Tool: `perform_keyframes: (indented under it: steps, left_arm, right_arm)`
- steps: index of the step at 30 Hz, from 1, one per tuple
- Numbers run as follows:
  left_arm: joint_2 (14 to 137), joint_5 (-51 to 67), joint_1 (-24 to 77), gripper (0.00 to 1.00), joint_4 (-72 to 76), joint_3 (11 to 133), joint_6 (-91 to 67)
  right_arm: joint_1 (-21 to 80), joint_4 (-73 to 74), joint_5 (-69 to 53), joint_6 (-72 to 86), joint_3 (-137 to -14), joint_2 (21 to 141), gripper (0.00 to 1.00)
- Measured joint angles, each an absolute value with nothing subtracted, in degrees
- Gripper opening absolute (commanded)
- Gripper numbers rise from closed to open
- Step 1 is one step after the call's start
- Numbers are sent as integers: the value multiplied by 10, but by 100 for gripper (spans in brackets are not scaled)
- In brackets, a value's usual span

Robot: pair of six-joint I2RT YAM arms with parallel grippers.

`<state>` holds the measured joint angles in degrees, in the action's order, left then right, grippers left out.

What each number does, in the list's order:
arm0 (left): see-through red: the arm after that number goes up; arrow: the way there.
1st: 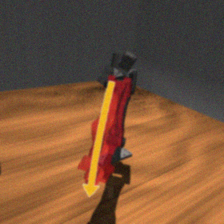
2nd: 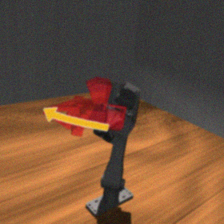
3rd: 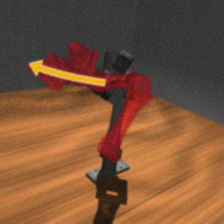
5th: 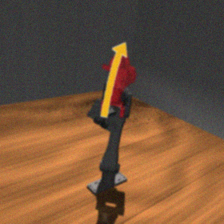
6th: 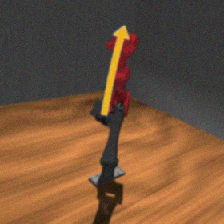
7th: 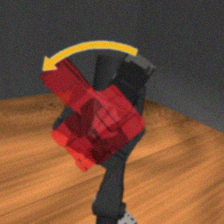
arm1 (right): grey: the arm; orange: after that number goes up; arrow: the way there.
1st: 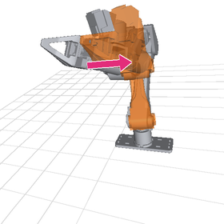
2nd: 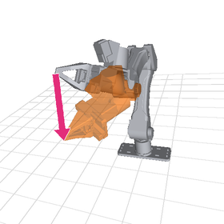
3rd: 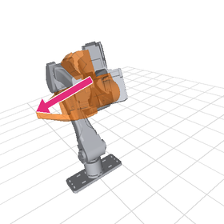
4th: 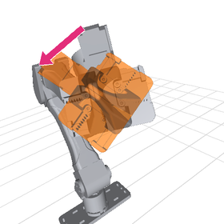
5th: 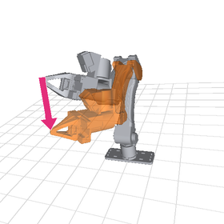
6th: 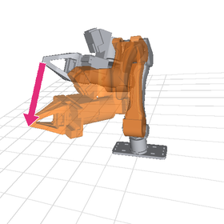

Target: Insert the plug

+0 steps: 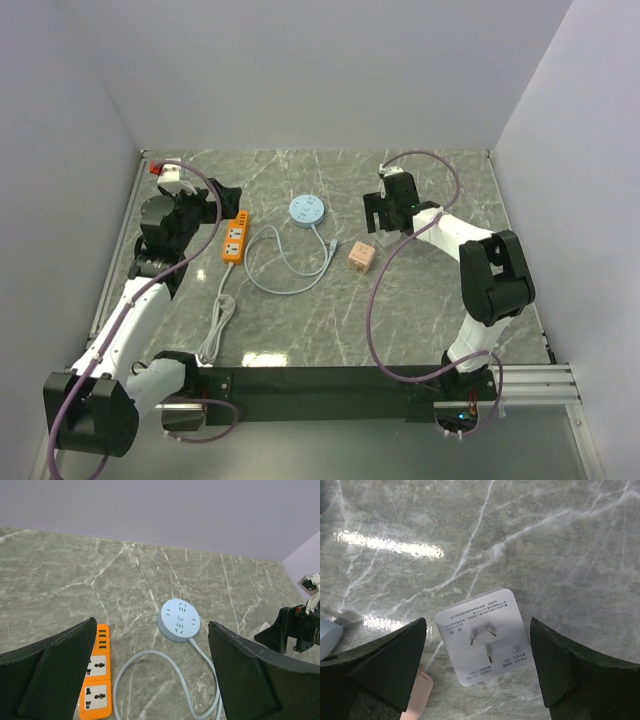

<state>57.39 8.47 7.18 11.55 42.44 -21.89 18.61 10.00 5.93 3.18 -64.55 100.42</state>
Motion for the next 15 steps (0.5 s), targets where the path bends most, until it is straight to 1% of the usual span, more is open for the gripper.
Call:
perform_keyframes:
  steps: [5, 7, 8, 9, 11, 12, 14, 15]
  left_arm:
    - [584, 90, 72, 99, 115, 424, -219]
    - [585, 92, 72, 99, 115, 424, -219]
    - [585, 92, 72, 99, 115, 424, -219]
    - [585, 92, 72, 99, 115, 424, -219]
    - [585, 92, 72, 99, 115, 424, -219]
    - [585, 92, 72, 99, 115, 424, -219]
    - [584, 92, 72, 99, 115, 424, -219]
    - [584, 92, 72, 99, 115, 424, -219]
  right_arm:
    - [186, 114, 60, 31, -646, 1004, 90]
    - [186, 124, 60, 31, -646, 1006, 88]
    - [186, 130, 60, 31, -648, 1007, 87]
    - [186, 134, 61, 32, -651, 1011, 82]
    - [186, 142, 62, 34, -656, 1017, 77]
    - [186, 143, 60, 34, -657, 1018, 64]
    - [185, 147, 57, 34, -657, 1018, 48]
    - [185, 147, 55, 37, -657, 1018, 37]
